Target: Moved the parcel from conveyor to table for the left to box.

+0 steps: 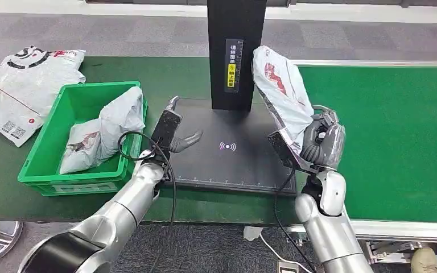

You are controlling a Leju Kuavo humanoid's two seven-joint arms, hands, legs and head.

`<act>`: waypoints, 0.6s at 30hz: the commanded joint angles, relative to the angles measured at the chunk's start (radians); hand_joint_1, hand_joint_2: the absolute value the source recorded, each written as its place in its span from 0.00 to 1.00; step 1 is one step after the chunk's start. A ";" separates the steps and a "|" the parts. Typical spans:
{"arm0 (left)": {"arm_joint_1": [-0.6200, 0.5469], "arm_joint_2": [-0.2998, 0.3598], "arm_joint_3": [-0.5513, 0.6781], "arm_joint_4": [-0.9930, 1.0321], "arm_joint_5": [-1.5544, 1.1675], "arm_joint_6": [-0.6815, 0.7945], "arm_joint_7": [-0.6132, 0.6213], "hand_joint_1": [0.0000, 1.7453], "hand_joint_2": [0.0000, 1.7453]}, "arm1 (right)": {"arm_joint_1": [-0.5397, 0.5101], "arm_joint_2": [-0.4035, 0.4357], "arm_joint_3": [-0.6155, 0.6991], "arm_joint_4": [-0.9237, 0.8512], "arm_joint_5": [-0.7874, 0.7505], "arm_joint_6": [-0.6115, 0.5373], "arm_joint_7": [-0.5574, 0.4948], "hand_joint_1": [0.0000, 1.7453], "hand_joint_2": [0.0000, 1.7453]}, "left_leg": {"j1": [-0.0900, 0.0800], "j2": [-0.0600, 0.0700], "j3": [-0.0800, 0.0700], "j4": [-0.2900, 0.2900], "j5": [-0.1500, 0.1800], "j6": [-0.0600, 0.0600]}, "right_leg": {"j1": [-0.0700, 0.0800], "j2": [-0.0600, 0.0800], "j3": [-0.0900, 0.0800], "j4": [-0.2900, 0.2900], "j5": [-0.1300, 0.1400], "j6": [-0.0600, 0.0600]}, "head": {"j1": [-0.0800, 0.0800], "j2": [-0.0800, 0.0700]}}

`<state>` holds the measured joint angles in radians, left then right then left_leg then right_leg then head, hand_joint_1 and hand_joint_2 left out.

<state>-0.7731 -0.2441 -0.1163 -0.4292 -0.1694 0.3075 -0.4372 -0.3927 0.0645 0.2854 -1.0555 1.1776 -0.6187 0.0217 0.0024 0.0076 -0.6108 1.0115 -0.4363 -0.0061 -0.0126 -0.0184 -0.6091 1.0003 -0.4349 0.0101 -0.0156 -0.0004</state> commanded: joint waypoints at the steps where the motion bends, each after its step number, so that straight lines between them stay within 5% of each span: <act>1: -0.045 0.024 0.023 0.046 0.002 0.008 -0.009 0.00 1.00 | -0.114 0.040 0.219 0.197 -0.020 0.127 -0.024 1.00 1.00 | 0.001 0.004 0.002 0.000 -0.001 -0.001 | 0.001 0.006 0.001 0.000 0.001 -0.001 | 0.000 0.000; 4: -0.044 0.026 0.024 0.045 0.000 0.013 -0.012 0.00 1.00 | -0.117 0.049 0.238 0.213 -0.014 0.128 -0.018 1.00 1.00 | 0.001 0.005 0.004 -0.001 -0.001 -0.001 | 0.001 0.007 0.002 -0.001 0.001 -0.001 | 0.000 0.000; 5: -0.056 0.035 0.029 0.050 -0.009 0.040 -0.021 0.00 1.00 | -0.221 0.089 0.368 0.542 -0.204 0.445 -0.112 1.00 1.00 | 0.002 0.008 0.004 -0.002 -0.001 -0.001 | 0.002 0.010 0.001 -0.001 0.001 -0.002 | 0.000 0.000; 10: -0.075 0.034 0.029 0.058 -0.019 0.061 -0.001 0.00 1.00 | -0.252 0.104 0.407 0.632 -0.215 0.550 -0.154 1.00 1.00 | 0.002 0.003 0.003 -0.001 0.000 -0.002 | 0.002 0.005 0.001 0.000 0.000 -0.001 | 0.000 0.000; 14: -0.069 0.037 0.032 0.052 -0.022 0.072 -0.011 0.00 1.00 | -0.242 0.113 0.405 0.627 -0.232 0.501 -0.181 1.00 1.00 | 0.002 0.002 0.002 -0.001 0.000 -0.002 | 0.002 0.004 0.001 0.000 0.000 -0.001 | 0.000 0.000; 15: -0.065 0.036 0.033 0.047 -0.023 0.079 -0.016 0.00 1.00 | -0.240 0.114 0.403 0.618 -0.236 0.481 -0.177 0.57 1.00 | 0.001 0.002 0.001 0.000 0.000 -0.002 | 0.001 0.003 -0.001 0.001 0.000 -0.001 | 0.000 0.000; 16: -0.062 0.037 0.034 0.045 -0.026 0.095 -0.021 0.00 1.00 | -0.238 0.114 0.400 0.608 -0.235 0.449 -0.173 0.00 1.00 | 0.001 0.002 0.002 0.000 0.000 -0.002 | 0.001 0.004 0.000 0.001 0.000 -0.001 | 0.000 0.000; 18: -0.055 0.039 0.042 0.033 -0.024 0.107 -0.030 0.00 1.00 | -0.232 0.114 0.381 0.585 -0.256 0.427 -0.177 0.00 1.00 | 0.001 0.002 0.001 0.000 0.000 -0.002 | 0.001 0.003 -0.001 0.001 0.000 -0.001 | 0.000 0.000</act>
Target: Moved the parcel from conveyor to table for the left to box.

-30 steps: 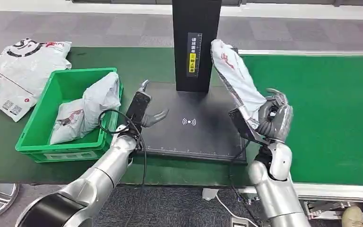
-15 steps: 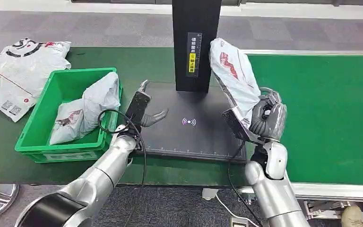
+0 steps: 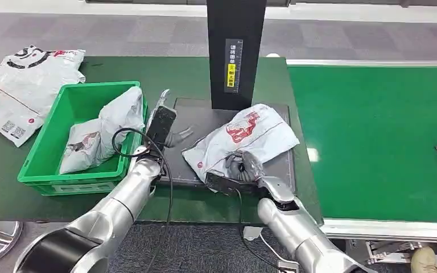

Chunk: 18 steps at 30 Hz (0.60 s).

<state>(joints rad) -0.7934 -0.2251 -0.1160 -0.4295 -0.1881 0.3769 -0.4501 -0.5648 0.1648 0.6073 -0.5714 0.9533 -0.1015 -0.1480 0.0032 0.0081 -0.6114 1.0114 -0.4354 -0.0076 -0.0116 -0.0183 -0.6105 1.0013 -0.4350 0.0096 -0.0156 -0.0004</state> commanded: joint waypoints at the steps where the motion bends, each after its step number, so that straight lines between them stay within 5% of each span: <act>1: -0.033 0.021 0.043 0.031 -0.006 0.044 -0.021 0.00 1.00 | -0.057 0.014 0.048 0.091 -0.042 -0.103 -0.013 0.00 1.00 | 0.001 0.001 0.003 -0.001 -0.001 0.000 | 0.001 0.003 0.002 -0.001 0.000 -0.001 | 0.000 0.000; 10: -0.012 0.020 0.037 -0.024 -0.035 0.140 -0.096 0.00 1.00 | -0.034 0.022 -0.074 -0.012 -0.150 -0.294 -0.119 0.00 1.00 | 0.000 0.001 0.001 0.000 0.000 0.000 | 0.000 0.003 0.000 0.000 0.000 0.000 | 0.000 0.000; 18: -0.029 -0.007 -0.088 0.023 -0.160 0.066 0.018 0.00 1.00 | -0.036 0.004 -0.174 -0.056 -0.258 -0.466 -0.197 0.00 1.00 | 0.000 -0.001 0.000 0.000 0.000 0.000 | 0.000 0.000 -0.001 0.000 0.000 0.000 | 0.000 0.000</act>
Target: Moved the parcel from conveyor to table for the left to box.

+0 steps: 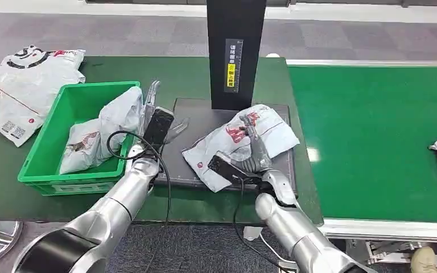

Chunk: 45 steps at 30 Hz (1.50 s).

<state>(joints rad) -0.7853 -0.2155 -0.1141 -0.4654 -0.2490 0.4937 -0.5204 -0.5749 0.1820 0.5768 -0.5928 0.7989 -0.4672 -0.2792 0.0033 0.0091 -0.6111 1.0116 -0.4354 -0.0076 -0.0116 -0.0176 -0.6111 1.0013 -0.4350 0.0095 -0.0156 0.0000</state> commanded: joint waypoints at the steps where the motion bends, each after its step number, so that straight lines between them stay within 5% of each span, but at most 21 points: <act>1: -0.037 -0.016 -0.090 0.059 -0.099 -0.051 0.089 0.00 1.00 | -0.026 -0.014 -0.143 -0.035 -0.103 -0.100 -0.066 0.00 1.00 | 0.000 -0.003 0.000 0.000 0.000 0.000 | 0.000 -0.001 0.001 0.000 -0.001 0.000 | 0.000 0.000; 7: -0.055 -0.041 -0.262 0.125 -0.295 -0.149 0.219 0.00 1.00 | -0.039 -0.037 -0.248 -0.099 -0.256 -0.206 -0.141 0.00 1.00 | 0.000 -0.002 -0.001 0.000 0.000 0.000 | -0.001 0.000 -0.001 0.000 0.000 0.000 | 0.000 0.000; 15: -0.004 -0.069 -0.470 0.180 -0.531 -0.272 0.364 0.00 1.00 | -0.061 -0.068 -0.333 -0.077 -0.273 -0.230 -0.127 0.00 1.00 | -0.001 -0.001 0.001 0.000 0.000 0.001 | -0.001 0.001 0.001 -0.001 0.000 0.000 | 0.000 0.000; 20: 0.018 -0.079 -0.486 0.188 -0.551 -0.279 0.395 0.00 1.00 | -0.057 -0.068 -0.339 -0.077 -0.272 -0.231 -0.126 0.00 1.00 | -0.001 0.000 0.002 -0.001 -0.001 0.001 | -0.002 0.002 0.001 -0.001 0.000 0.000 | 0.000 0.000; 28: 0.014 -0.057 -0.742 0.249 -0.834 -0.724 0.627 0.00 1.00 | -0.082 -0.049 -0.316 -0.045 -0.264 -0.196 -0.141 0.00 1.00 | -0.001 0.002 0.003 -0.001 -0.001 0.001 | -0.001 0.004 0.002 -0.002 0.001 0.000 | 0.000 0.000; 36: 0.006 -0.052 -0.762 0.251 -0.866 -0.737 0.641 0.02 1.00 | -0.092 -0.044 -0.305 -0.036 -0.263 -0.190 -0.137 0.00 1.00 | -0.001 0.004 0.011 -0.003 -0.002 0.001 | -0.001 0.005 0.010 -0.003 0.001 0.000 | 0.000 0.000; 37: 0.005 -0.049 -0.770 0.251 -0.876 -0.735 0.649 0.60 1.00 | -0.096 -0.042 -0.297 -0.035 -0.260 -0.183 -0.137 0.00 1.00 | -0.001 0.002 0.011 -0.002 -0.002 0.001 | -0.001 0.004 0.011 -0.002 0.000 0.000 | 0.000 0.000; 38: 0.003 -0.043 -0.771 0.252 -0.881 -0.724 0.656 1.00 1.00 | -0.100 -0.037 -0.289 -0.033 -0.253 -0.179 -0.132 0.00 1.00 | -0.001 0.003 0.012 -0.004 -0.002 0.001 | -0.001 0.005 0.011 -0.003 0.001 0.000 | 0.000 0.000; 45: -0.005 -0.024 -0.725 0.245 -0.876 -0.583 0.647 1.00 1.00 | -0.104 -0.043 -0.264 -0.024 -0.257 -0.160 -0.126 0.00 1.00 | -0.001 0.003 0.016 -0.003 -0.002 0.001 | -0.001 0.005 0.016 -0.003 0.001 0.000 | 0.000 0.000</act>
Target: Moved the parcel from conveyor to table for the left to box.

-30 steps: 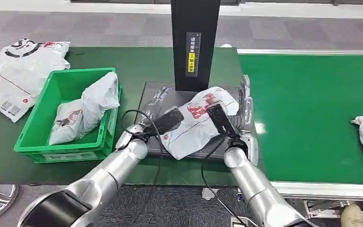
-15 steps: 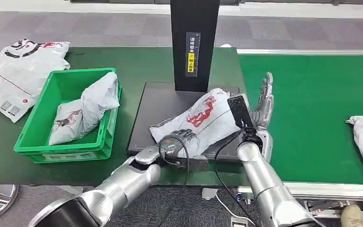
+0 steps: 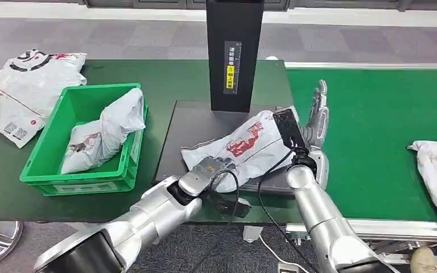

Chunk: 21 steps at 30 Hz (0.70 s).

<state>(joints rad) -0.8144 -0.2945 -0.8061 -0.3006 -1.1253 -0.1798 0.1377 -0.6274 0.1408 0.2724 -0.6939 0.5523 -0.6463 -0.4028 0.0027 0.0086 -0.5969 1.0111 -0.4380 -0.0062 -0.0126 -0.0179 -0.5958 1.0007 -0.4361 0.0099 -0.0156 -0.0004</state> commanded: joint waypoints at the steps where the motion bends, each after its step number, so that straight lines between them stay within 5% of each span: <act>1: 0.019 0.056 -0.015 0.072 -0.001 0.152 -0.021 1.00 1.00 | -0.050 -0.006 0.046 0.079 -0.017 0.019 -0.007 0.00 1.00 | 0.000 0.003 0.002 -0.004 0.002 -0.001 | 0.000 0.005 0.001 -0.004 0.003 -0.001 | 0.000 0.000; 7: -0.034 0.061 0.172 0.008 0.117 0.501 -0.119 1.00 1.00 | -0.034 -0.020 0.044 0.066 -0.040 0.018 -0.018 0.00 1.00 | 0.000 -0.001 -0.003 0.000 0.005 0.001 | 0.000 -0.003 -0.002 0.000 0.002 -0.001 | 0.000 0.000; 16: -0.090 0.065 0.262 -0.091 0.125 0.689 -0.195 1.00 1.00 | -0.055 -0.019 0.024 0.061 -0.056 0.014 -0.003 0.00 1.00 | 0.000 -0.006 -0.042 0.003 0.028 0.002 | 0.001 -0.006 -0.039 0.002 0.024 0.000 | 0.000 0.000; 21: -0.085 0.065 0.262 -0.095 0.121 0.691 -0.192 1.00 1.00 | -0.055 -0.019 0.024 0.061 -0.055 0.014 -0.002 0.00 1.00 | -0.001 -0.002 -0.039 -0.001 0.029 0.001 | 0.001 -0.001 -0.039 -0.002 0.028 -0.001 | 0.000 0.000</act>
<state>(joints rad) -0.8455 -0.2491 -0.6290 -0.3823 -0.9953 0.5055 -0.0603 -0.6310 0.1392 0.2766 -0.6882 0.4994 -0.6382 -0.4066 0.0012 0.0055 -0.6374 1.0112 -0.4077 -0.0045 -0.0128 -0.0227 -0.6357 1.0002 -0.4076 0.0096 -0.0156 -0.0004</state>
